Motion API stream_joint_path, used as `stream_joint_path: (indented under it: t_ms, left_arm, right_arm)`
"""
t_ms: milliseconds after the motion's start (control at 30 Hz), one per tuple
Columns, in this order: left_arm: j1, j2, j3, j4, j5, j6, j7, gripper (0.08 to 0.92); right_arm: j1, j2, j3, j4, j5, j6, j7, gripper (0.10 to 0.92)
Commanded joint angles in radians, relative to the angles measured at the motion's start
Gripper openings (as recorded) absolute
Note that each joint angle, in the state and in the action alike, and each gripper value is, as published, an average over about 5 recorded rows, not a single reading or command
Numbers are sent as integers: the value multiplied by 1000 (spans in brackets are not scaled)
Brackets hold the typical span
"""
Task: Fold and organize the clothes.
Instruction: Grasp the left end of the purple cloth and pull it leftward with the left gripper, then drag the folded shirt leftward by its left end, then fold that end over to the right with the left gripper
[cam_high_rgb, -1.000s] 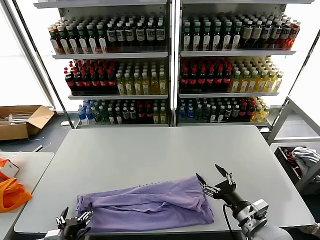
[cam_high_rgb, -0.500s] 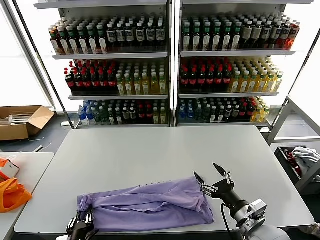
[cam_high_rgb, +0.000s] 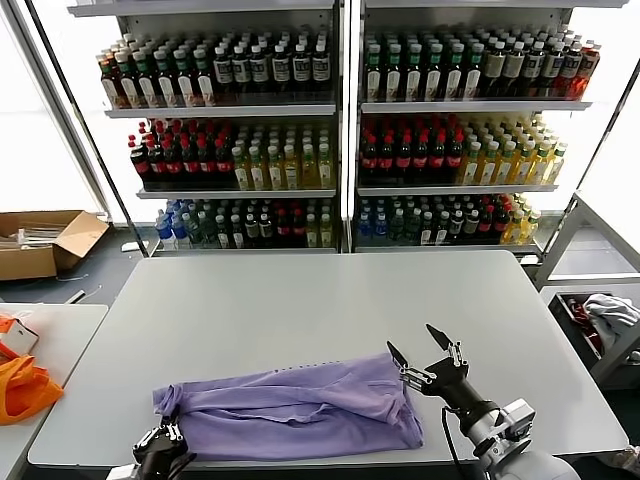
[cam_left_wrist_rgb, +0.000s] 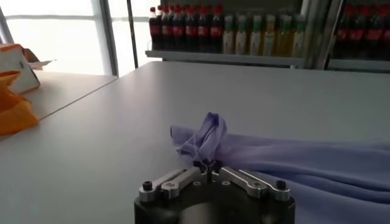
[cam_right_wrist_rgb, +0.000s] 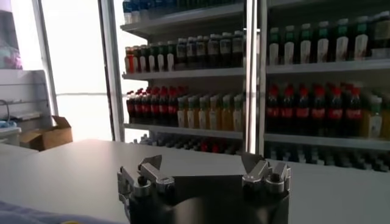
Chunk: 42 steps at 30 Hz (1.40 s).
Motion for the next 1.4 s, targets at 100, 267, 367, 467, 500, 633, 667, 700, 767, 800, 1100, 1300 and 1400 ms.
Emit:
stream_joint_path:
  t_ms: [100, 267, 367, 467, 500, 633, 667, 700, 767, 800, 1100, 1300, 1400]
  left_arm:
    - [-14, 115, -93, -44, -43, -42, 41, 93]
    - [-19, 249, -246, -50, -112, -35, 97, 93]
    - [-20, 308, -358, -18, -146, -37, 168, 93]
    - [-21, 360, -467, 35, -191, -38, 250, 93]
    - [-18, 383, -508, 55, -206, -39, 280, 93]
    - [0, 465, -647, 123, -246, -28, 376, 93]
    - [1, 481, -670, 134, -259, -20, 387, 93]
    - [1, 494, -689, 139, -275, -8, 394, 93]
    - [0, 511, -704, 132, -309, 14, 395, 93]
    - [0, 513, -702, 117, -321, 22, 392, 93]
    - [-95, 404, -375, -153, -313, 92, 255, 93]
    - [-100, 330, -119, -92, -165, 56, 278, 93]
    - [-116, 315, -60, -53, -141, 51, 283, 93]
  right_arm:
    - [1, 9, 3, 12, 8, 11, -3, 823]
    - [-18, 1, 6, 26, 14, 21, -4, 823]
    - [-27, -1, 3, 34, 12, 22, -4, 823]
    - [-30, -3, 0, 39, 9, 20, -3, 823]
    - [-32, -3, 0, 40, 8, 19, -3, 823]
    - [-42, -4, 0, 45, 7, 20, -2, 823]
    - [-46, -5, 0, 48, 6, 21, -3, 823]
    - [-50, -6, 1, 51, 6, 22, -3, 823]
    - [-59, -7, 4, 63, 5, 23, -2, 823]
    - [-64, -5, 7, 69, 5, 23, -2, 823]
    - [-148, 56, 43, 124, -27, 31, 2, 823]
    - [-174, 75, 67, 148, -38, 37, 2, 823]
    - [-177, 79, 75, 153, -39, 36, 2, 823]
